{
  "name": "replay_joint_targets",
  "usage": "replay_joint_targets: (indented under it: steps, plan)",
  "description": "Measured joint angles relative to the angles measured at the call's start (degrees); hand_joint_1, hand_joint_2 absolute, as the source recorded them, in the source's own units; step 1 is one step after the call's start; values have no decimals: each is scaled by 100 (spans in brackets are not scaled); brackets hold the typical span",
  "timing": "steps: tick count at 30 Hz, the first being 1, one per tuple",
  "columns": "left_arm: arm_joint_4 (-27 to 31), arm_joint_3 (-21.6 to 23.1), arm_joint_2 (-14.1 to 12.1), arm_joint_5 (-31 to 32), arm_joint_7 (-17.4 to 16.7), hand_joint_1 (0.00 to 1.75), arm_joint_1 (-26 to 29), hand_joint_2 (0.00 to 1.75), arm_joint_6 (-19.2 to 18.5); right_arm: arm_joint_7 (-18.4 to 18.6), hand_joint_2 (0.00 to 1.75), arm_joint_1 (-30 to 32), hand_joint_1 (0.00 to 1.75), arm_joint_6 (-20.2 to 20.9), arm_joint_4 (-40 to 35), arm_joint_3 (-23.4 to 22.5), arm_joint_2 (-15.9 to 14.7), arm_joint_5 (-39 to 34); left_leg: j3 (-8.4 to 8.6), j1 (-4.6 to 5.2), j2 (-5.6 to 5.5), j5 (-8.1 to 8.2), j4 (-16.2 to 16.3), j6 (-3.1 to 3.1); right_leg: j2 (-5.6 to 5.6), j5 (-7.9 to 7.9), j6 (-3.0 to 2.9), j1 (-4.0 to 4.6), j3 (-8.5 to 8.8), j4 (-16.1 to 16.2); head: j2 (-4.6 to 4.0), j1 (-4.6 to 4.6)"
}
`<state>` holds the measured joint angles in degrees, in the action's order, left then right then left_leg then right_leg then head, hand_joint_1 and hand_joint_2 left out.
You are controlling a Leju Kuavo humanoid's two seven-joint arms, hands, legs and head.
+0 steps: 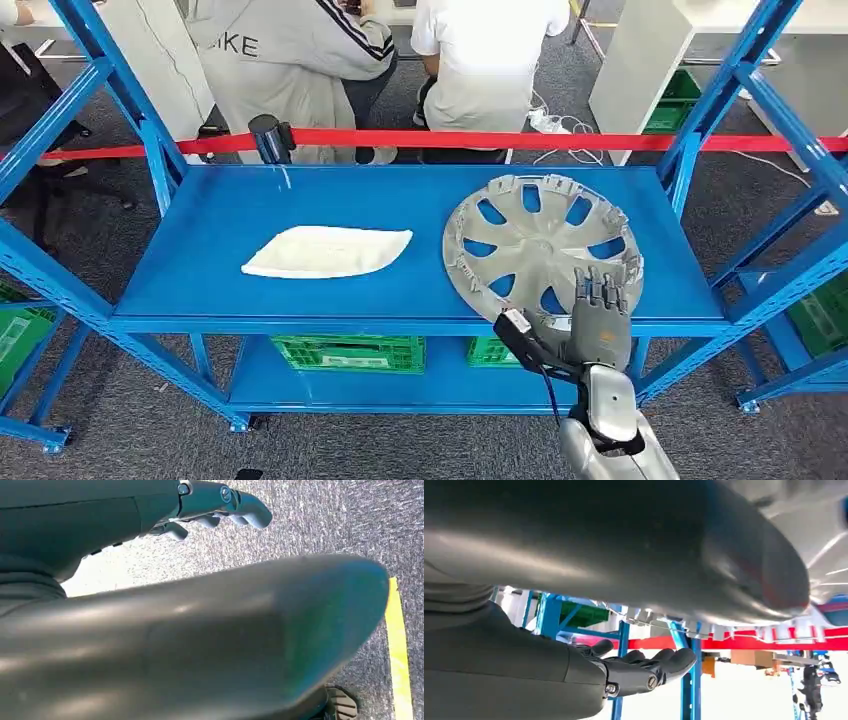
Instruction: Take the parts from the cabinet and place them on the table.
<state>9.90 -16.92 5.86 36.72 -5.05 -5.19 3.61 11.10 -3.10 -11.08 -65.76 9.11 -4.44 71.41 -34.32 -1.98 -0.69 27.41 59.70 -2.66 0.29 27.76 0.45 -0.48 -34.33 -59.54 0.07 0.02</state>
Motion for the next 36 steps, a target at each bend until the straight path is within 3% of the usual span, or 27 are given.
replay_joint_targets:
  steps: [8, 9, 16, 30, 36]
  plan:
    - [2, -4, 0, 11, -11, 0, -2, 0, 0, -79, 0, -483, 0, -111, 741, -105, -20, -81, 1, -1, 0, -2, 0, -1, 1, 0, 0, 2, -1, -1, 0, 0]
    - [2, -7, 0, 13, -11, 0, -2, 0, 0, -81, 175, -512, 0, -109, 798, -105, -20, -83, 1, -1, 0, -1, -1, -1, 1, 0, 0, 2, -1, -1, 0, -2]
    - [2, -122, 0, 13, 26, 0, -3, 0, 18, -463, 175, -906, 0, 46, 1213, -118, -20, -522, 16, -1, 15, -1, -1, -1, 8, 0, 0, 1, 8, 0, 0, -2]
    - [2, -146, 0, 46, 39, 0, -2, 0, 33, -566, 175, -1152, 0, -59, 1488, -118, -13, -612, 48, -1, 15, -2, -1, 2, 6, -1, 1, 2, 47, 0, 0, -2]
    - [0, -186, 0, 90, 44, 0, -2, 0, 33, -568, 175, -1060, 0, -6, 1153, 57, 24, -610, 45, -1, 14, -2, -1, 1, 5, -1, 1, 2, 43, 0, 0, -2]
